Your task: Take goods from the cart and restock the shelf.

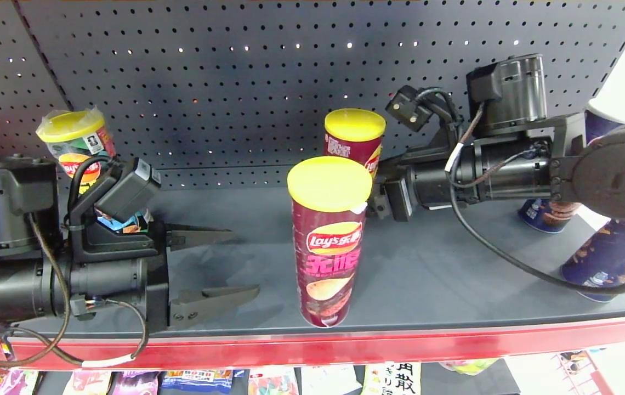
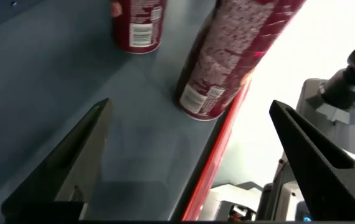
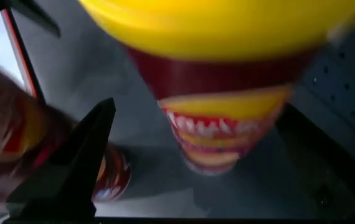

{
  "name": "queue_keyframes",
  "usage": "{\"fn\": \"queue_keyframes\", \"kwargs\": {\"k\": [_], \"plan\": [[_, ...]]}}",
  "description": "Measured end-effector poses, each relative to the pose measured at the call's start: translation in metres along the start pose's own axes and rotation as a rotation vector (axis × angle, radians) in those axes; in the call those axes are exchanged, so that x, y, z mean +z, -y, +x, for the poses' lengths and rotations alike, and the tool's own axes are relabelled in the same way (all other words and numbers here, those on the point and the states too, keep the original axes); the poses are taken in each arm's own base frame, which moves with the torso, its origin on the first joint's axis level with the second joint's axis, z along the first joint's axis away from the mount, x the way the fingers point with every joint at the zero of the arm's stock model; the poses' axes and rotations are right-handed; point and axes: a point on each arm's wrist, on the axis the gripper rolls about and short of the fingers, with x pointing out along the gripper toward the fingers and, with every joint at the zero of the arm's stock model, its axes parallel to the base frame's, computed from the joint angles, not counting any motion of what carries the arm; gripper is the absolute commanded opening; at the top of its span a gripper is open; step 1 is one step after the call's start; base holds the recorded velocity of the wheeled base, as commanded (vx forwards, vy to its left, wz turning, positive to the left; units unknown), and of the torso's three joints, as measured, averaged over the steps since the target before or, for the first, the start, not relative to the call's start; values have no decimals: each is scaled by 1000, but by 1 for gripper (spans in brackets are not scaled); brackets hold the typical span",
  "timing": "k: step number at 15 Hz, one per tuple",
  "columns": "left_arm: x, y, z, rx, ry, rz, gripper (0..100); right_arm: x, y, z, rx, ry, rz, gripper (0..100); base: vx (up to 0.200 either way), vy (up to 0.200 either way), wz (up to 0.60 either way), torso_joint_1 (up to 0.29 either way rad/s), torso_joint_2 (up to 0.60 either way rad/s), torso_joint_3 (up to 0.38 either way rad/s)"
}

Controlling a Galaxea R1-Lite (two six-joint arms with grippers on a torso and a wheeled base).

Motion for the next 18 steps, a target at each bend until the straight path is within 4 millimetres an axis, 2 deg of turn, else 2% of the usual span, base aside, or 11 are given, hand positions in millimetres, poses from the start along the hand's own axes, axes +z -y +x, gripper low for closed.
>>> {"fn": "queue_keyframes", "kwargs": {"k": [8,14,18], "plan": [[-12,-13,12,43,-57,-37,100,-23,-25,-65,-70,-25,31,100,0,0,0,0,0,0],[-16,-21,22,51,-85,-33,100,-45,-62,-110,-69,-18,16,100,0,0,0,0,0,0],[-12,-28,32,63,-88,-20,100,-46,-70,-126,-79,14,9,100,0,0,0,0,0,0]]}}
